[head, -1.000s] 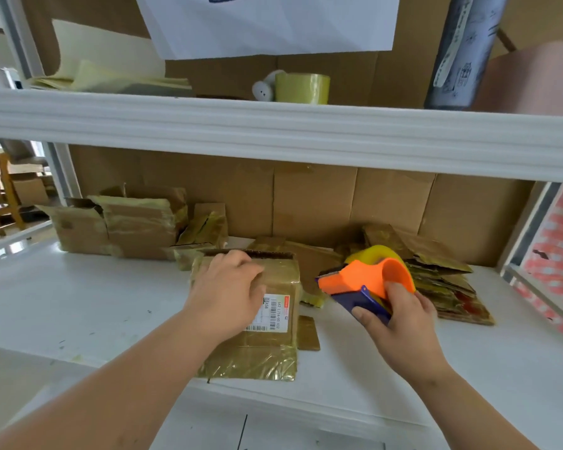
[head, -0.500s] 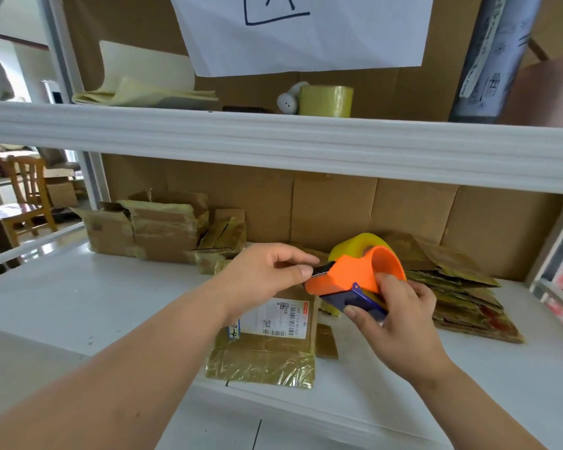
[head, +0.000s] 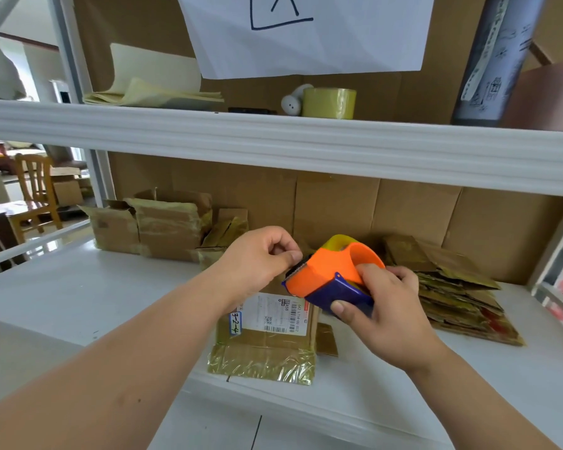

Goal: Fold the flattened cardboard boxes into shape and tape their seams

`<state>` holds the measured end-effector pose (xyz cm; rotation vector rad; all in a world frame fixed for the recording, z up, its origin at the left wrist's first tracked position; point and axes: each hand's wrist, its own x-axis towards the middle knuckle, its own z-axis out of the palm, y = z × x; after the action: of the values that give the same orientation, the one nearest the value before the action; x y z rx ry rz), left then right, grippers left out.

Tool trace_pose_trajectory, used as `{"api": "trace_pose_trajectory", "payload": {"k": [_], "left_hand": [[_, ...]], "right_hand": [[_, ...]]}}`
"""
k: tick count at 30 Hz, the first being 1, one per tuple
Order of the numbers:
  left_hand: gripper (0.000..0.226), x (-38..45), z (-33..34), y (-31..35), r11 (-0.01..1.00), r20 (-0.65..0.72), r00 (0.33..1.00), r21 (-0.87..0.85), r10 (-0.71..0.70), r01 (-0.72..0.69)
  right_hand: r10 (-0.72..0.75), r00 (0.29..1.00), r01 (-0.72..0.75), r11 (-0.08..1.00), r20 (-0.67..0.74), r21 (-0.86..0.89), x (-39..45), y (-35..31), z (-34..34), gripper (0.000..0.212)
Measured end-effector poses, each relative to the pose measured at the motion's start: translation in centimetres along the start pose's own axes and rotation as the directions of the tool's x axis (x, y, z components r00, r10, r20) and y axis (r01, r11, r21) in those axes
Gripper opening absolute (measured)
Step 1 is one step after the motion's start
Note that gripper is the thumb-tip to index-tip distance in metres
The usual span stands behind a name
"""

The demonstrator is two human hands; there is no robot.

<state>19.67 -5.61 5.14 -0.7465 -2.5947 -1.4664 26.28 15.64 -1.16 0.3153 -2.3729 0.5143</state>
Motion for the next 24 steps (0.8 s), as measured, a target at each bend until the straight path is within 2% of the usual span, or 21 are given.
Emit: {"api": "trace_pose_trajectory", "payload": {"k": [3,5,10,13,15,18,20,24], "left_hand": [[0.009,0.1,-0.9,0.2,0.993,-0.057,0.998,0.118,0.036,-0.029],[0.011,0.2,-1.5,0.1,0.994,-0.073,0.997,0.112,0.029,-0.021],[0.016,1.0,-3.6,-1.3,1.000,-0.025,1.000,-0.026,0.004,-0.005],[0.015,2.0,-4.5,-1.8,0.985,0.005,1.000,-0.171,0.015,-0.014],[0.013,2.7,-4.8,-2.4,0.963,-0.014,1.000,-0.269,-0.013,0.008],[0.009,3.7,-4.8,-3.4,0.949,-0.060,0.997,-0.313,-0.052,0.030],[0.008,4.4,-4.8,-4.1,0.931,-0.071,0.995,-0.363,-0.065,0.036],[0.021,5.9,-5.6,-5.3,0.903,-0.060,0.995,-0.427,-0.075,0.042]], "right_hand": [[-0.009,0.999,0.009,1.000,0.032,0.009,1.0,-0.7,-0.2,0.039],[-0.006,0.999,0.005,1.000,0.047,0.005,1.8,-1.1,-0.3,0.041],[-0.043,0.997,0.045,0.999,0.058,-0.021,4.4,-2.3,-0.2,0.039],[-0.025,0.999,0.026,0.999,0.028,-0.037,5.6,-2.8,0.3,0.040],[0.001,1.000,0.001,0.999,0.030,-0.045,6.3,-2.9,0.7,0.041],[0.013,1.000,-0.014,0.999,-0.018,-0.052,7.3,-3.2,1.2,0.043],[0.042,0.999,-0.043,0.997,-0.024,-0.056,8.2,-3.4,1.3,0.047],[0.106,0.994,-0.104,0.990,0.013,-0.095,9.6,-3.2,1.3,0.065]]}}
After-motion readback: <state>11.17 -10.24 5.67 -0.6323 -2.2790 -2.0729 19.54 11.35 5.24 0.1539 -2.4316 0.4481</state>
